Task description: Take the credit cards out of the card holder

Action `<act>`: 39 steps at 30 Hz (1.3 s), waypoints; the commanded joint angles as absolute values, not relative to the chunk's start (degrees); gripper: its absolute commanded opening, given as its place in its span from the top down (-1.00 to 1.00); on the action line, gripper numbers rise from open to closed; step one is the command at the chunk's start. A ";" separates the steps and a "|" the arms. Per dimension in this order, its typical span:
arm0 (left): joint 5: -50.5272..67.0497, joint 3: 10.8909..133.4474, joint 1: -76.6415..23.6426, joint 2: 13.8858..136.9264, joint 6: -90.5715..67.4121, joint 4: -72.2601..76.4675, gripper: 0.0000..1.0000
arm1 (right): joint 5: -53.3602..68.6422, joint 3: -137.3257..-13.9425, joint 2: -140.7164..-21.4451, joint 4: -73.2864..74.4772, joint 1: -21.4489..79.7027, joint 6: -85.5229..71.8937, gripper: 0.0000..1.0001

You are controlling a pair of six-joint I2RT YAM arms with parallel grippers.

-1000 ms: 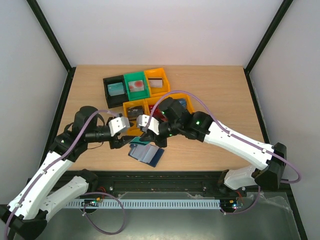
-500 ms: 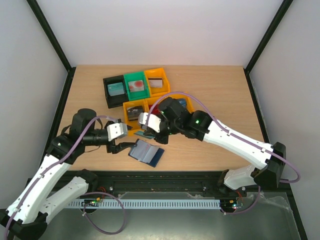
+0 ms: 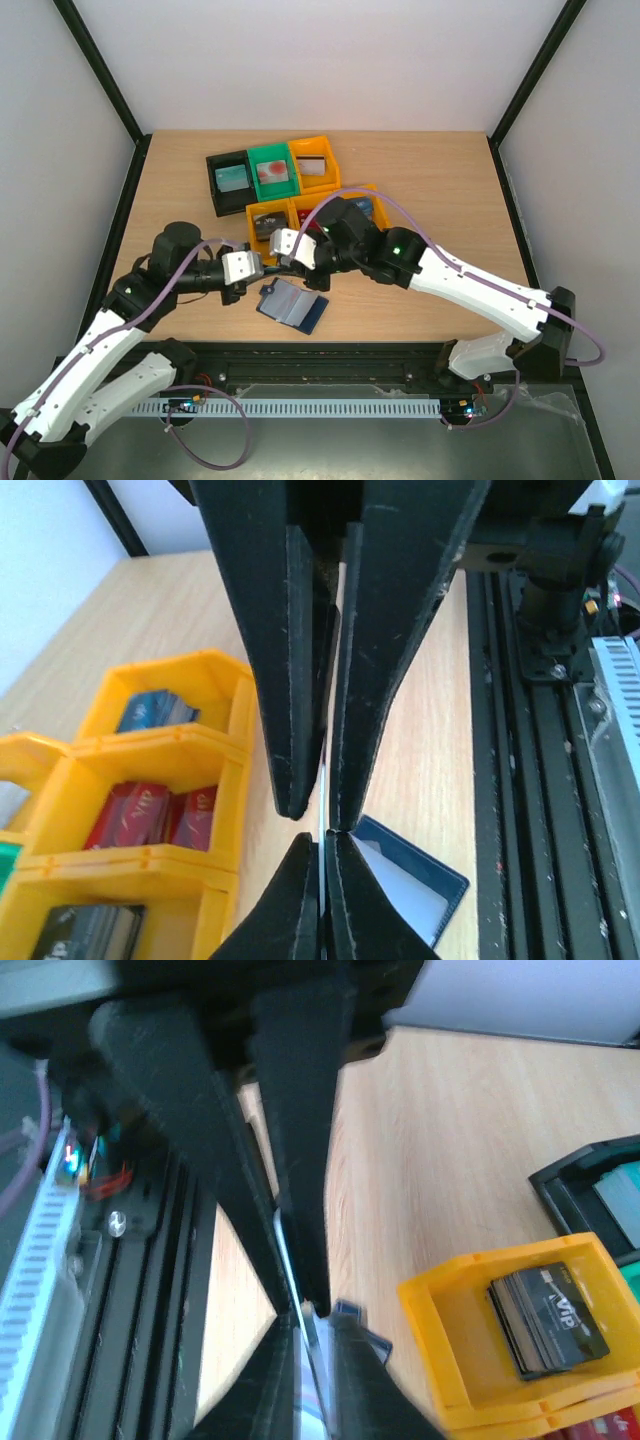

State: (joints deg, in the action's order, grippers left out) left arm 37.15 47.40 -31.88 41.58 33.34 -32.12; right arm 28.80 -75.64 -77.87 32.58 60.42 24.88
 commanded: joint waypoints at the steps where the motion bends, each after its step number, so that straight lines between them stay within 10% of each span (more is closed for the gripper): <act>1: 38.69 46.43 -30.76 38.50 21.47 -20.10 0.96 | 24.81 -70.72 -70.13 20.43 60.16 22.60 0.55; 7: 48.48 37.60 -23.99 31.92 -9.13 13.13 0.95 | 39.81 -54.95 -58.40 -4.15 52.35 12.85 -0.95; 12: 50.62 35.27 -22.18 30.57 -14.46 21.04 0.95 | 45.66 -53.09 -59.15 -14.21 52.03 5.16 -0.98; 20: 52.49 35.54 -22.24 30.23 -14.12 21.45 0.95 | 49.48 -55.38 -64.89 -21.18 51.52 -2.86 -0.42; 26: 51.68 35.44 -22.23 29.83 -14.90 20.52 0.95 | 52.50 -56.66 -65.41 -21.46 51.30 -3.90 0.87; 33: 50.66 33.97 -22.21 29.53 -12.08 17.29 0.96 | 49.88 -57.90 -64.16 -13.09 51.17 1.54 0.97; 39: 40.33 39.30 -21.89 30.12 7.55 2.45 -0.21 | 38.16 -65.83 -67.24 10.69 51.64 14.66 0.97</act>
State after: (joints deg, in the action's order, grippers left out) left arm 49.08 35.11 -22.46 29.76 -7.29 13.26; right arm 47.27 -59.51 -65.95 -5.30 51.40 4.58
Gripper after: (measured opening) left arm 0.522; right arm 0.018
